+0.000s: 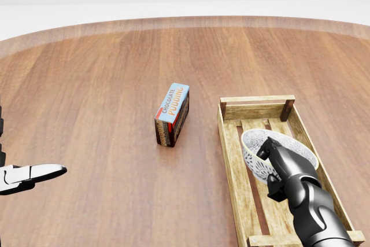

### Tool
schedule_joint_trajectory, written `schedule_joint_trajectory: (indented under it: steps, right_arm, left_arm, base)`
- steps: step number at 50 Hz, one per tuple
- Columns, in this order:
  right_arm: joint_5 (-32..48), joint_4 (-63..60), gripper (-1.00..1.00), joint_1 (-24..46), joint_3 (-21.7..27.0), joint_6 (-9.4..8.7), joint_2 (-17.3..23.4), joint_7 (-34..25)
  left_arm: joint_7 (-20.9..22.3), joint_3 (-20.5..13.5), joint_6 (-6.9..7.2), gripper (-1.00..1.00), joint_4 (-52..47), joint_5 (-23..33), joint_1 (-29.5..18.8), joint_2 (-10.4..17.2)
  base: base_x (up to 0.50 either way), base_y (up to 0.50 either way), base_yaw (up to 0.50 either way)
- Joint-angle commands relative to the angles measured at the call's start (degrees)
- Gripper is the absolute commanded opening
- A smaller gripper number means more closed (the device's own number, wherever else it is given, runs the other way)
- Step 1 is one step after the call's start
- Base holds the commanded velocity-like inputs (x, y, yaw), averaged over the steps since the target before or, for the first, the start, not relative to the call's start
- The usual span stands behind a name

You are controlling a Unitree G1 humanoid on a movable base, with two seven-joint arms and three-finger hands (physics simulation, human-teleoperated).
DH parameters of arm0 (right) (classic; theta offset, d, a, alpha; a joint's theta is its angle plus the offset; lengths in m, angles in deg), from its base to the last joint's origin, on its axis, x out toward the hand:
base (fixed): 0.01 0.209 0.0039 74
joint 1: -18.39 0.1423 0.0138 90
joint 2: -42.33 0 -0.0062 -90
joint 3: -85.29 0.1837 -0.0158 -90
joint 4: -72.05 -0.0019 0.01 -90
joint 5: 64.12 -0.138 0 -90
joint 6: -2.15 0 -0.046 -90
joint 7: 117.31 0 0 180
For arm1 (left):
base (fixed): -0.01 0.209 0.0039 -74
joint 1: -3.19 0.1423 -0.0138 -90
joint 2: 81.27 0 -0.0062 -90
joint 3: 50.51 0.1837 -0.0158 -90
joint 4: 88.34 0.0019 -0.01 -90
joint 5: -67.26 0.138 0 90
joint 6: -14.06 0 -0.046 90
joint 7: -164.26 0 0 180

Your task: Pick up the bowl on the left and put it in the tray.

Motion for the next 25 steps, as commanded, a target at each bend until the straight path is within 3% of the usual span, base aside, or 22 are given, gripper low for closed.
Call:
schedule_joint_trajectory:
  steps: [1,25]
  right_arm:
    - [1.47,1.12,-1.00,1.09,-0.15,0.00,-0.01,0.42]
    - [0.77,8.58,-1.00,2.74,-1.35,0.00,-1.15,4.75]
  left_arm:
    - [-0.03,0.01,0.00,1.00,0.08,-0.05,-0.01,-0.01]
    - [0.05,-0.04,0.00,1.00,0.01,-0.19,-0.03,0.03]
  base:
    - [0.00,0.00,0.00]
    - [0.00,0.00,0.00]
